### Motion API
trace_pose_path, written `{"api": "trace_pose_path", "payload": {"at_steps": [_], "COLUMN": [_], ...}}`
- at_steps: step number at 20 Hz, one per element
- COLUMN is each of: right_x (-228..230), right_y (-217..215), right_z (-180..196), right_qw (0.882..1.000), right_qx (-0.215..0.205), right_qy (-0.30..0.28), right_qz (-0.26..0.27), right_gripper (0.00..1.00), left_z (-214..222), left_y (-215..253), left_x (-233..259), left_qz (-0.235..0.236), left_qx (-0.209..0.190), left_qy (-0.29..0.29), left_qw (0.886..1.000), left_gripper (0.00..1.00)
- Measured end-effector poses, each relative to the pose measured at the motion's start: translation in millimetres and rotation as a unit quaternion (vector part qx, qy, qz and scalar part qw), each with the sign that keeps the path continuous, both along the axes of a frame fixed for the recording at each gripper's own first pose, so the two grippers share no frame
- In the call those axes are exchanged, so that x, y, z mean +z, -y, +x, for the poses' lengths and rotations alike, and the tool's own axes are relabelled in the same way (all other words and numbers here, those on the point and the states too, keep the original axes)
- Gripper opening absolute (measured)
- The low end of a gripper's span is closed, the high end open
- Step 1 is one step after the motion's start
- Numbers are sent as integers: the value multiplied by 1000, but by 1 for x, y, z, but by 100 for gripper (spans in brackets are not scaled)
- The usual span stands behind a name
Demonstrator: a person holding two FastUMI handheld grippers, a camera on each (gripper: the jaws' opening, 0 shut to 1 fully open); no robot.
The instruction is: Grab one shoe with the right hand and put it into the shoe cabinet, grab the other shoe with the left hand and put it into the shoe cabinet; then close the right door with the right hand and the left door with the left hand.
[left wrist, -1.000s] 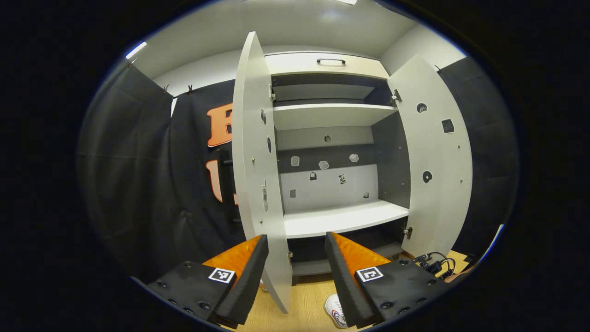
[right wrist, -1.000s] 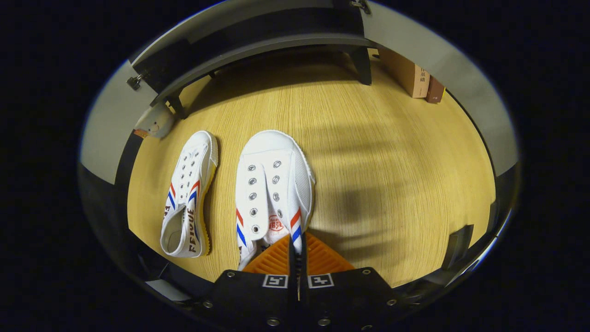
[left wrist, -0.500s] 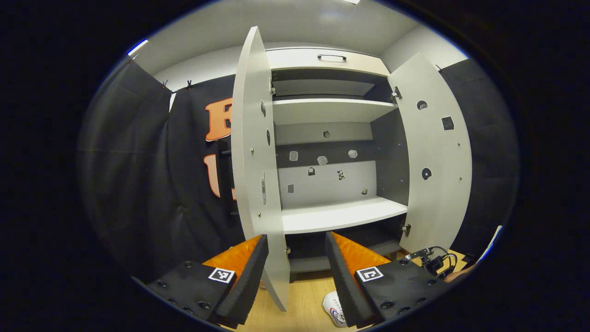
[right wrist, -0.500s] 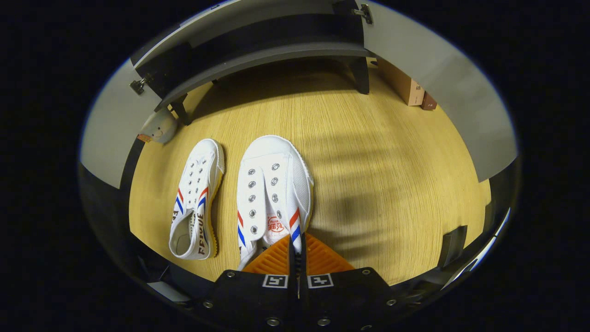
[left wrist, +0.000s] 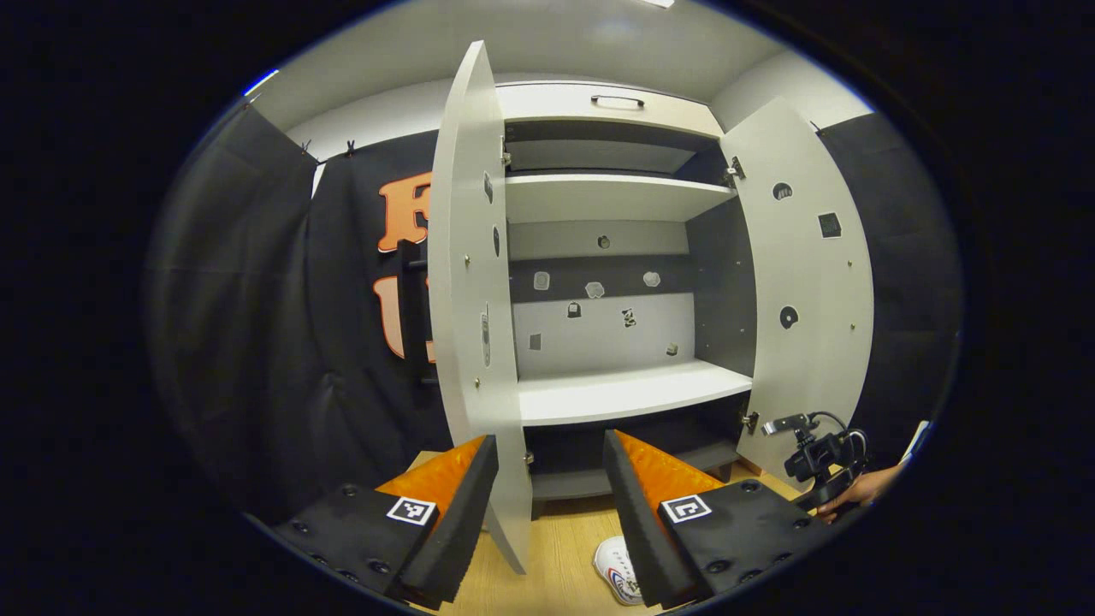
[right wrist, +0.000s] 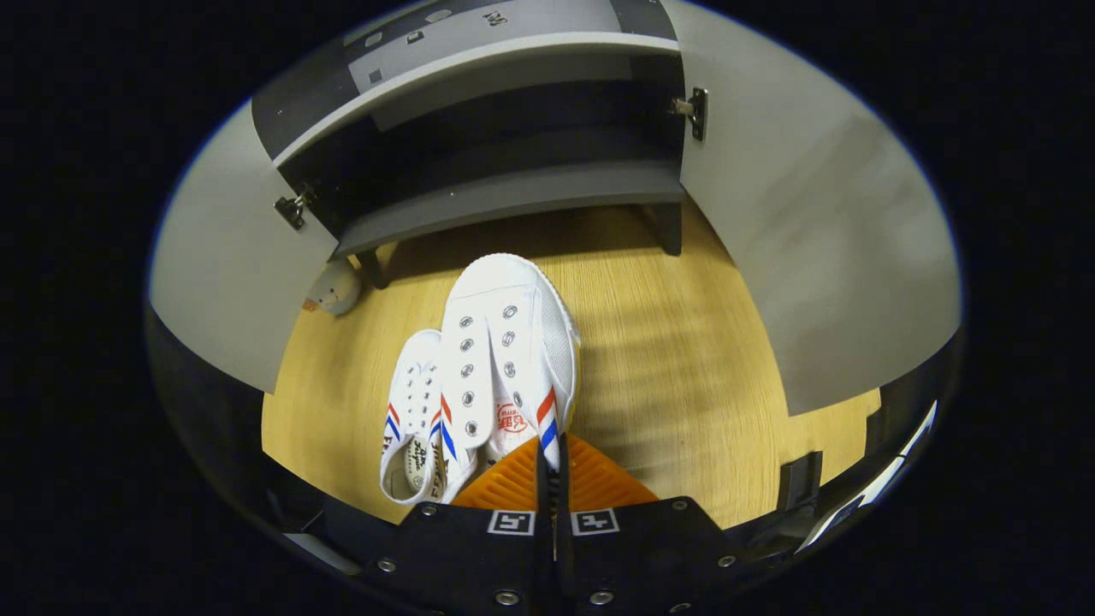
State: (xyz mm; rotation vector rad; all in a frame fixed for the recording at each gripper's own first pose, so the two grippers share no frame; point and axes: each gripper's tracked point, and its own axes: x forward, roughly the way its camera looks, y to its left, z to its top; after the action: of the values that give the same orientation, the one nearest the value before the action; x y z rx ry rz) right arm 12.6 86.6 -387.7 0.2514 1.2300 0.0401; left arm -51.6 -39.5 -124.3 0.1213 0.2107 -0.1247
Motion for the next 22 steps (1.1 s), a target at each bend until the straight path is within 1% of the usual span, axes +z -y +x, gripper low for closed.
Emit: {"api": "trace_pose_path", "payload": {"at_steps": [9, 15, 19, 22], "right_x": [97, 162, 193, 210], "right_y": [7, 23, 34, 41], "right_z": [43, 66, 82, 85], "right_qw": [999, 996, 994, 993], "right_qx": [-1, -3, -11, -15], "right_qy": [51, 83, 104, 115], "right_qz": [8, 16, 19, 21], "right_gripper": [1, 1, 1, 1], "left_z": [-4, -5, -8, -8], "left_y": [-7, -15, -19, -21], "left_x": [-16, -24, -27, -33], "left_qz": [-9, -14, -15, -23], "left_qx": [3, 9, 13, 18], "left_qy": [-14, -21, -26, -35], "left_qw": [1000, 1000, 999, 999], "left_gripper": [81, 80, 81, 81]}}
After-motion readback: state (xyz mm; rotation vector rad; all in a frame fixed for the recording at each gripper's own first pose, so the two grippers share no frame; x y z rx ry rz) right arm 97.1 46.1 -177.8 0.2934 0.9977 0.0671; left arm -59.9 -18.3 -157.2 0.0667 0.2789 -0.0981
